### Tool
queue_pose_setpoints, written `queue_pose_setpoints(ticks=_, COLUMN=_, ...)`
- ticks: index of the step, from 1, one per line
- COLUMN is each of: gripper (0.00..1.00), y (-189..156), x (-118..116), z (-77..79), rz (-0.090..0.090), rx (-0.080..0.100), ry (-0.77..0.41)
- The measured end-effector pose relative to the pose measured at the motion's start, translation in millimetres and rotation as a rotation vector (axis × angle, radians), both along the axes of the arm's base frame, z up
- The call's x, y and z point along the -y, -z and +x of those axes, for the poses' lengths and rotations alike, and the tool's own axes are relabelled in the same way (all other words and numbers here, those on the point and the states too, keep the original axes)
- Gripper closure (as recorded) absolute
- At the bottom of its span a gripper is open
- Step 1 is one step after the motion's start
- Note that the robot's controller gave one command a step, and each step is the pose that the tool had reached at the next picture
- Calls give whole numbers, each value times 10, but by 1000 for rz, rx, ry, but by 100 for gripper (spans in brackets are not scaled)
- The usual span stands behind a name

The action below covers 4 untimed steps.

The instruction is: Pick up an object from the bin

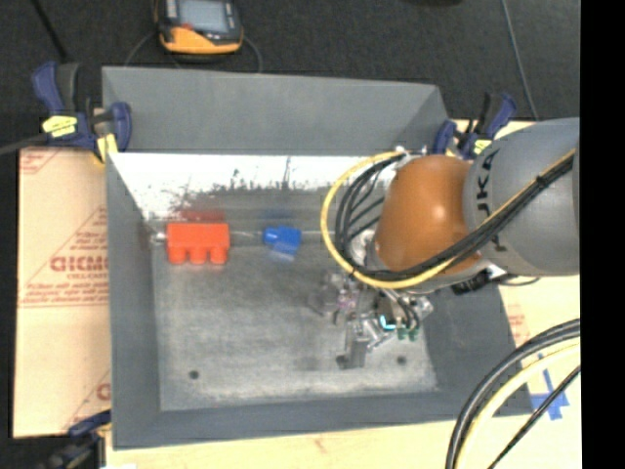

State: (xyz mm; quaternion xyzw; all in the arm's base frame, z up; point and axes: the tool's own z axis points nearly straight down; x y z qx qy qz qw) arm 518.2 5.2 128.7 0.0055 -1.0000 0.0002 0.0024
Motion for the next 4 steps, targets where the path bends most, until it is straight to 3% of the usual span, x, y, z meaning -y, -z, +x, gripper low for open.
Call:
queue_pose_setpoints(ticks=1, gripper=0, y=599, x=837, z=47, rz=-2, rx=5, ry=169)
queue_pose_setpoints(ticks=2, gripper=0, y=269, x=762, z=-323, rz=0, rx=7, ry=168)
queue_pose_setpoints(ticks=3, gripper=0, y=264, x=977, z=-453, rz=1, rx=4, ry=-206)
queue_pose_setpoints(ticks=4, gripper=0, y=576, x=1479, z=-184, rz=31, rx=6, ry=-838)
